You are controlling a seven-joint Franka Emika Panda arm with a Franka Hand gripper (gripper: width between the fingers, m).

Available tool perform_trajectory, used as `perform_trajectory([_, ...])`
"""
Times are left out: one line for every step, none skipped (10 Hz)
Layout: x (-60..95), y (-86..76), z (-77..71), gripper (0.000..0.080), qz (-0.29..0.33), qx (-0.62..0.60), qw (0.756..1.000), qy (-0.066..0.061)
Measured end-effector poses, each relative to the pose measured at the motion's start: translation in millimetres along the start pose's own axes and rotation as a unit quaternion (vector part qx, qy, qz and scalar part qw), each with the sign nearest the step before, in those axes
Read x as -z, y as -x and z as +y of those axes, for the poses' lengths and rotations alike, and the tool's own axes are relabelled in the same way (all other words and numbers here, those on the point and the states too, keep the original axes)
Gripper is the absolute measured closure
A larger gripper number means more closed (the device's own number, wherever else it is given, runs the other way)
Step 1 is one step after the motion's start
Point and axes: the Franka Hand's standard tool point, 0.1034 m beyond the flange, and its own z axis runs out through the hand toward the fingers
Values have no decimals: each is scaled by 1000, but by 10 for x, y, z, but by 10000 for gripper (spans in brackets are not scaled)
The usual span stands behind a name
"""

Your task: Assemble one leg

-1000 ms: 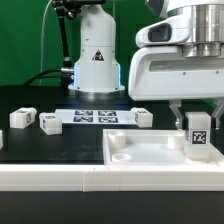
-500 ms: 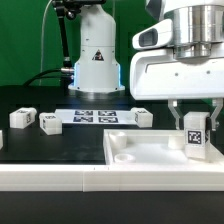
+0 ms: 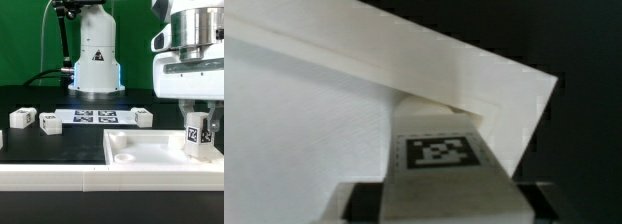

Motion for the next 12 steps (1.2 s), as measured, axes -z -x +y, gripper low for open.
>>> perform_trajectory([-1,14,0,505,-3,-37,999,-1])
perform_trajectory([-3,20,0,505,-3,-36,999,-1])
perform_trajectory([-2,14,0,324,-3,-13,1000,-1])
perform_trajectory([2,-29,3,210,-2,14,1000,-1])
perform_trajectory([4,-61,7,210,-1,50,999,0])
perform_trajectory([3,-60,8,161,-1,92,996,0])
perform_trajectory([0,-53,16,153,-3,146,989,3])
perform_trajectory([6,-53,10,153,-7,207,978,6])
perform_trajectory([12,-69,0,153,-7,254,967,5])
perform_trajectory([17,-50,-15,151,-7,303,953,6])
perform_trajectory([17,-48,-20,151,-7,342,940,5])
perform_trajectory([14,-51,-20,151,-6,373,928,6])
